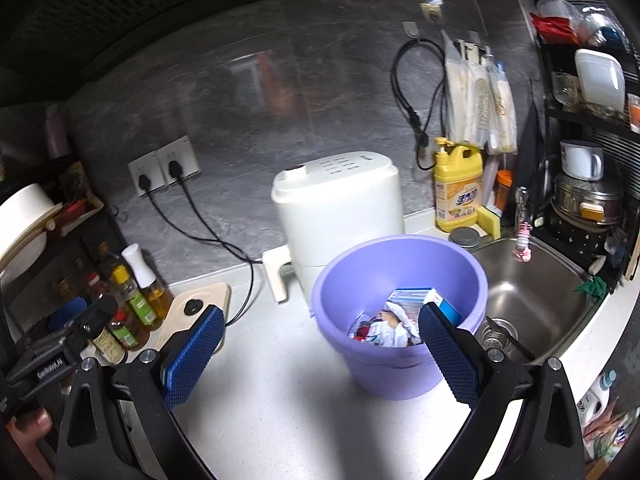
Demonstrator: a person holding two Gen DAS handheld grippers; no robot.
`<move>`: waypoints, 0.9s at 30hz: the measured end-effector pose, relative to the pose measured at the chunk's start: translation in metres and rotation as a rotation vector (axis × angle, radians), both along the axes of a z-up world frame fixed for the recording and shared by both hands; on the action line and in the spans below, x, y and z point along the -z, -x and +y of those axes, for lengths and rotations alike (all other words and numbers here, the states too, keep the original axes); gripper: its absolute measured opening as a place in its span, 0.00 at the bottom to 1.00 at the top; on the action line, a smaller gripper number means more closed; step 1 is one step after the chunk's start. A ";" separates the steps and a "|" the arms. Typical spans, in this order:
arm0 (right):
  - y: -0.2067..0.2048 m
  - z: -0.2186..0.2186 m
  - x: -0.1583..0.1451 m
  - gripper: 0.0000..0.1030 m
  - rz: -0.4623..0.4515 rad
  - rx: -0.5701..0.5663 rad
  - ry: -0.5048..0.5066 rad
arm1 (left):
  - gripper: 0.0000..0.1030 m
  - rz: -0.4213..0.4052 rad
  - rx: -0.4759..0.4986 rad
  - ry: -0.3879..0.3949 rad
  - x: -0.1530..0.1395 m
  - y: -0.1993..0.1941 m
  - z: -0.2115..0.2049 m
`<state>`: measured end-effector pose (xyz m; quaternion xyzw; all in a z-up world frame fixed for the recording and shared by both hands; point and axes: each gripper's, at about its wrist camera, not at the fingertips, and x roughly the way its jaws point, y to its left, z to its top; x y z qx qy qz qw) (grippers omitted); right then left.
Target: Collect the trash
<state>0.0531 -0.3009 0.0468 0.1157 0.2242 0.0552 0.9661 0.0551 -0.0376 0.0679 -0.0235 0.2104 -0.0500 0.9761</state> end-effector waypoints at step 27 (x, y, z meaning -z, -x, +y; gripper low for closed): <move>-0.001 0.043 0.011 0.93 0.024 -0.081 0.060 | 0.94 0.014 -0.094 0.029 0.007 0.016 0.033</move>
